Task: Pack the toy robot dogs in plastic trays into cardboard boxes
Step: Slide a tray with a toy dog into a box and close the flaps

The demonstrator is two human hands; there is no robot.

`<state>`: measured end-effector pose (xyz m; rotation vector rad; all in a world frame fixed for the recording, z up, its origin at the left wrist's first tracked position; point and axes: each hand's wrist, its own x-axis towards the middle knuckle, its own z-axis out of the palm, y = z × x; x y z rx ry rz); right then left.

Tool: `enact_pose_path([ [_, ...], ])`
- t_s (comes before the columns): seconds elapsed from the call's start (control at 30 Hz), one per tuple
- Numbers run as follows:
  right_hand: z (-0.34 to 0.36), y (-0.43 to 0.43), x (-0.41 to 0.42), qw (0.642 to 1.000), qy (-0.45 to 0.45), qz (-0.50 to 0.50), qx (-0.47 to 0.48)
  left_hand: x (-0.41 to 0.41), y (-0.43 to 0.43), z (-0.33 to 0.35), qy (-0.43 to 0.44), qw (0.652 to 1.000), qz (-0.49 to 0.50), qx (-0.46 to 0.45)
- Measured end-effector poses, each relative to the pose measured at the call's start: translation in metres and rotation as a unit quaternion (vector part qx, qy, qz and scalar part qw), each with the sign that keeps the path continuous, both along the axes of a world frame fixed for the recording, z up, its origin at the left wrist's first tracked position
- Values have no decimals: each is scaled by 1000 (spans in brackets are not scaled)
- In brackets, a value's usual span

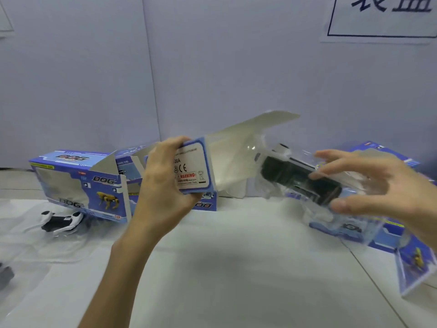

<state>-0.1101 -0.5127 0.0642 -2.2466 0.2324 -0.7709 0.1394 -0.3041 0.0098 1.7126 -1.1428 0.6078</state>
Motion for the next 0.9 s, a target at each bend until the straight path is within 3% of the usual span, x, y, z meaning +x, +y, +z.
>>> enact_pose_path([
  [0.07,-2,4,-2,998,64,2,15,-2,-3,-1,-34,999,7,19],
  [0.17,-5,10,11,993,96,-66,4,-10,-10,-4,-81,995,-2,65],
  [0.23,-10,25,24,991,116,-59,22,-18,-18,-8,-89,991,-17,100],
  [0.4,-9,24,32,997,19,-59,43,-21,-22,-14,-74,994,-6,77],
  [0.57,-1,18,22,975,-201,-28,89,-17,-14,-12,60,997,-5,41],
  [0.73,-1,26,27,977,-205,20,50,-28,-25,-13,198,977,-70,26],
  [0.9,-2,32,31,979,-196,21,41,-37,-42,-34,268,947,-153,93],
])
